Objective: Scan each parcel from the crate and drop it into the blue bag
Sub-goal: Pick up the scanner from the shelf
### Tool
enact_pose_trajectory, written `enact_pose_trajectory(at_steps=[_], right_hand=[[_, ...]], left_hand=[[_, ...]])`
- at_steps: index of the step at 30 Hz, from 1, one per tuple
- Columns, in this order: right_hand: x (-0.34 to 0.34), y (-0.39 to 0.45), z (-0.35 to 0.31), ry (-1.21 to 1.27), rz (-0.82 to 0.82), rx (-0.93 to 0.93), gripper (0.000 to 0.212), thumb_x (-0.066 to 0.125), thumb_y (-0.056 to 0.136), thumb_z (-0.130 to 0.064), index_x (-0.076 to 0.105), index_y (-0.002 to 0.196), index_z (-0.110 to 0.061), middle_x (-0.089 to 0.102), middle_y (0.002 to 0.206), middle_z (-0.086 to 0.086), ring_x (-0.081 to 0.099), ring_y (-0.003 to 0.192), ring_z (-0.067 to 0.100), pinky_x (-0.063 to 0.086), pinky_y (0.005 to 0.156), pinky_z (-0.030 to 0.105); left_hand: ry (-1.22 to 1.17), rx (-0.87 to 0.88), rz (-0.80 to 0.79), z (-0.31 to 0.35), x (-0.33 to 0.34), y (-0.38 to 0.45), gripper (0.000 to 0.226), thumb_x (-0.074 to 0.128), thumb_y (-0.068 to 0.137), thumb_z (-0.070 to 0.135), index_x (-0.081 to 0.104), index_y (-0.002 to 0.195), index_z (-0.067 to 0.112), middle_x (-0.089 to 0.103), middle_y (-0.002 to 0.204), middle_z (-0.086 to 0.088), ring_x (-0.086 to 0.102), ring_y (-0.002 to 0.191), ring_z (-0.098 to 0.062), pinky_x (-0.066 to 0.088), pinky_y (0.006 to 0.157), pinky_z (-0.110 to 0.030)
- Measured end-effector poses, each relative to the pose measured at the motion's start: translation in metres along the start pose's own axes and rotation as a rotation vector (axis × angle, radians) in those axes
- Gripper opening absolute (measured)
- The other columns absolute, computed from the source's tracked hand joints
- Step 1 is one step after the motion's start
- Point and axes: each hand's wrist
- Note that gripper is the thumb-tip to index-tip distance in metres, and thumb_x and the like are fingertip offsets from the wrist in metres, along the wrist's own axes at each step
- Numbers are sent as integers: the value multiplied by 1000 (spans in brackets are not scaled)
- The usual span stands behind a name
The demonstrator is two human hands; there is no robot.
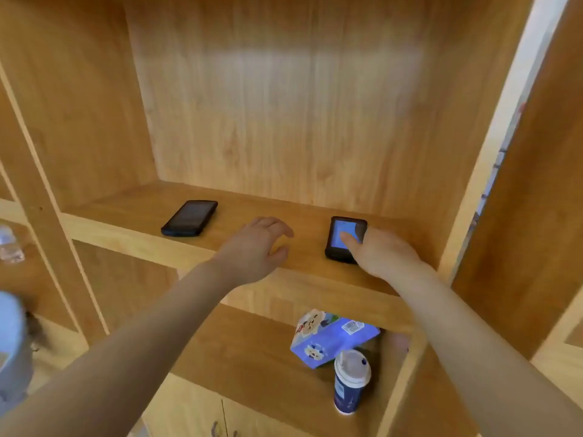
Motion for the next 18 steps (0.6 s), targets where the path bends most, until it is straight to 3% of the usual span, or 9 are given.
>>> enact_pose_trajectory(at_steps=[3, 5, 9, 11, 15, 18], right_hand=[[2, 25, -11, -28, -107, 104, 72, 31, 92, -77, 56, 86, -10, 58, 81, 4, 55, 71, 20, 37, 58, 30], [3, 36, -20, -55, -146, 169, 79, 33, 87, -83, 60, 94, -9, 58, 85, 2, 57, 77, 20, 41, 62, 29], [8, 44, -32, -107, -206, 284, 92, 47, 78, -87, 58, 127, -10, 60, 121, 5, 60, 106, 24, 46, 80, 29], [7, 46, -37, -69, -230, 335, 92, 55, 78, -83, 53, 134, -11, 56, 130, 5, 56, 114, 24, 44, 86, 29], [2, 40, -46, 8, -211, 442, 81, 68, 77, -70, 52, 132, -12, 53, 116, 2, 53, 101, 22, 43, 79, 29], [-3, 19, -52, -71, -199, 471, 63, 71, 76, -63, 53, 112, -14, 53, 112, 4, 50, 93, 19, 41, 65, 28]], left_hand=[[-75, 57, -17, -17, 6, 29, 35, 48, 98, 35, 53, 131, 25, 52, 137, 5, 42, 130, -17, 37, 107, -39], [-112, 93, -53, -26, 11, 45, 36, 48, 97, 38, 54, 130, 27, 53, 135, 7, 43, 128, -16, 37, 106, -39], [-172, 208, -110, -43, 18, 67, 39, 47, 95, 44, 56, 128, 26, 54, 131, 6, 46, 125, -15, 38, 105, -40], [-213, 255, -130, -52, 20, 74, 48, 41, 88, 50, 57, 127, 26, 56, 128, 7, 48, 123, -15, 39, 104, -38], [-282, 344, -151, -65, 29, 86, 41, 48, 91, 49, 58, 124, 27, 56, 126, 8, 50, 122, -15, 40, 103, -34], [-351, 435, -146, -60, 30, 89, 31, 54, 97, 36, 57, 126, 28, 55, 128, 11, 47, 122, -9, 37, 99, -27]])
Point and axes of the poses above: each hand's wrist, its own y-axis towards the middle knuckle, its own x-axis out of the palm, z = x × y
